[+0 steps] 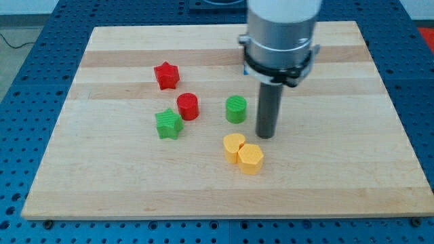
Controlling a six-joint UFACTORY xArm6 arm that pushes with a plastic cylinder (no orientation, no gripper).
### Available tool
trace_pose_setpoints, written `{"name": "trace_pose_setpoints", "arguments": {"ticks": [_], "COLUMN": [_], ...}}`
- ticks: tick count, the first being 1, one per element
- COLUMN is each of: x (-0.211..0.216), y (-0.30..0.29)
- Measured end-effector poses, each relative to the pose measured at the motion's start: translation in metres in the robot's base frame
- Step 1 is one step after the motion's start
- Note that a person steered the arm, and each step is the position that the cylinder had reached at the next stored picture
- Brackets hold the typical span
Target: Move the green circle to the bottom of the red star
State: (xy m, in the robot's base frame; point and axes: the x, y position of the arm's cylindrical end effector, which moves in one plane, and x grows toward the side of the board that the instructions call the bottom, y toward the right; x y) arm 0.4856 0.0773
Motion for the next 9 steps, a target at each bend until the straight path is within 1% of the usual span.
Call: {"name": "trace_pose_setpoints", "arguments": {"ticks": [1,3,4,5,6,7,8,9], "x": [-0.018,-0.052,-0.059,-0.057,-0.046,-0.041,-0.066,-0.081], "y": [-0.012,-0.135,-0.164,-0.142,-0.101,-0.045,-0.024,-0.05]}}
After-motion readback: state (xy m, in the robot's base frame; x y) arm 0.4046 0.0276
